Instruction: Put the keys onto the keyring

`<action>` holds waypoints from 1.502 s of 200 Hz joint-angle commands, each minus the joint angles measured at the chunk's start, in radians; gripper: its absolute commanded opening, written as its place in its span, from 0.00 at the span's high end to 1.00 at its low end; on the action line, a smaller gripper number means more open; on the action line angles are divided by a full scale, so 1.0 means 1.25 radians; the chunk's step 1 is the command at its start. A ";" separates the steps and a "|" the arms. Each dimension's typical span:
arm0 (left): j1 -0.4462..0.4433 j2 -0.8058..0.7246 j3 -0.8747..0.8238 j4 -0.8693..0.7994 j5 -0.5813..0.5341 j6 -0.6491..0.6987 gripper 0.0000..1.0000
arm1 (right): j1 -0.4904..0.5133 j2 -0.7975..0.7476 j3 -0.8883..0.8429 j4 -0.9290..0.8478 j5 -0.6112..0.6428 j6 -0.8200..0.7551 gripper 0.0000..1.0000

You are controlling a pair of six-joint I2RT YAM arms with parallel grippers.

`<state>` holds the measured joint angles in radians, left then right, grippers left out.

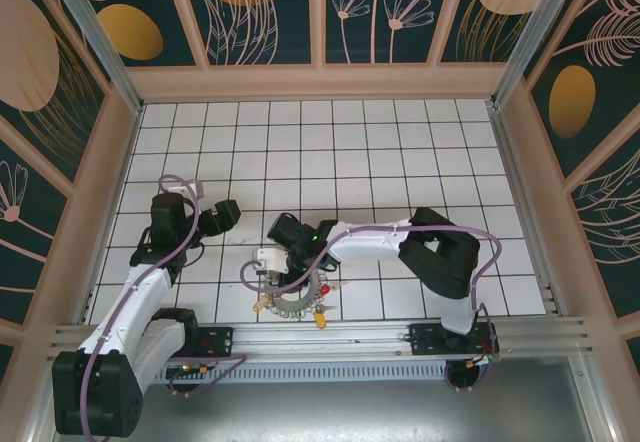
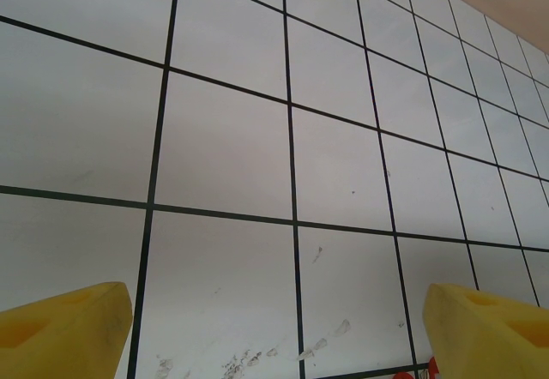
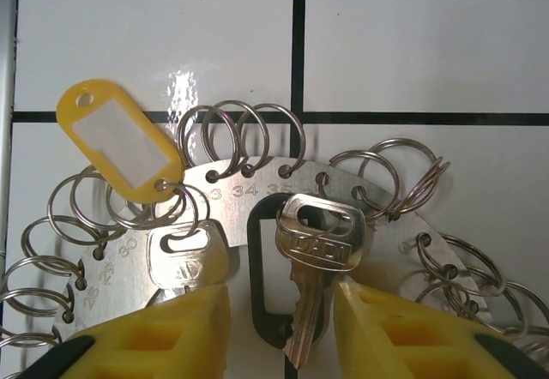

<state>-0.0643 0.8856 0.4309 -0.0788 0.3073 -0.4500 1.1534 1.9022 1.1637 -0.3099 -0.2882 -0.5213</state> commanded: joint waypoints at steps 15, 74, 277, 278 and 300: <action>0.005 0.006 -0.002 0.016 0.012 0.002 0.12 | 0.015 0.034 -0.007 -0.016 0.033 -0.011 0.63; 0.005 0.004 -0.003 0.018 0.014 0.002 0.12 | 0.020 0.030 -0.011 -0.006 0.056 -0.011 0.78; 0.006 -0.007 -0.006 0.021 0.017 -0.001 0.12 | 0.024 -0.026 -0.003 -0.020 -0.004 -0.007 1.00; 0.005 -0.007 -0.005 0.021 0.017 -0.001 0.12 | 0.024 -0.027 -0.003 -0.020 -0.004 -0.007 1.00; 0.006 -0.007 -0.006 0.021 0.017 -0.001 0.12 | 0.023 -0.034 0.000 -0.027 -0.007 -0.008 1.00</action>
<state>-0.0635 0.8886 0.4297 -0.0784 0.3107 -0.4500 1.1740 1.8725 1.1637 -0.3145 -0.2642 -0.5247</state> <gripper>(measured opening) 0.880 0.051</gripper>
